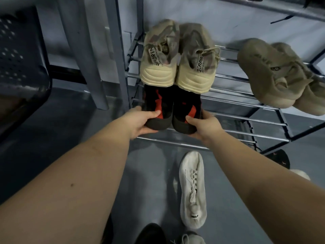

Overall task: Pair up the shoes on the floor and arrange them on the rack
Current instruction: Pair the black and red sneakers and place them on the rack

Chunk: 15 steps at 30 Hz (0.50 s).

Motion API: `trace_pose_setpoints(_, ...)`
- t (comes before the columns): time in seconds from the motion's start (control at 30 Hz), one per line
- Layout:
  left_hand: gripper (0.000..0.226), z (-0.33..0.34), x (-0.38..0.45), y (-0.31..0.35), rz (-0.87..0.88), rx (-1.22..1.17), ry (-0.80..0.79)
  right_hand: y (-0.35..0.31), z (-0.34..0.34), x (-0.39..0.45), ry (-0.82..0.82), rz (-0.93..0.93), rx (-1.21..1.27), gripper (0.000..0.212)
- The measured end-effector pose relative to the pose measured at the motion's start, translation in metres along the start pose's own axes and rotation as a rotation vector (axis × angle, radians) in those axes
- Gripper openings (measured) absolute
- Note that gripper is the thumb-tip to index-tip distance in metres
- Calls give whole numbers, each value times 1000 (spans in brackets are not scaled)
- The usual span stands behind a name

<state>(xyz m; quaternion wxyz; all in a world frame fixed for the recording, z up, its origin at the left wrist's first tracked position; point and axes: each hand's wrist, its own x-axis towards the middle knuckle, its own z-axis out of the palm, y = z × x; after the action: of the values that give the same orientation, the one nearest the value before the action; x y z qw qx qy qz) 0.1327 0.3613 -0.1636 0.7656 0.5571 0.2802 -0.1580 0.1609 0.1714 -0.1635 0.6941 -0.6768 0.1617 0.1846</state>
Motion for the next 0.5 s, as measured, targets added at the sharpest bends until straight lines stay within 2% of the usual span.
trace_pose_setpoints(0.13, 54, 1, 5, -13, 131, 91, 117, 12, -2, -3, 5, -33, -198, 44)
trace_pose_setpoints(0.2, 61, -1, 5, -22, 186, 270, 165, 15, -4, -7, -10, -56, -335, 57)
trace_pose_setpoints(0.27, 83, -5, 2, -27, 242, 546, 199, 17, -7, -10, -24, -97, -424, 74)
trace_pose_setpoints(0.33, 107, -8, 1, -31, 286, 745, 216, 19, -10, -11, -46, -150, -516, 78)
trace_pose_setpoints(0.5, 102, -5, -4, -39, 374, 976, 357, 22, -14, -6, 23, -224, -799, 79)
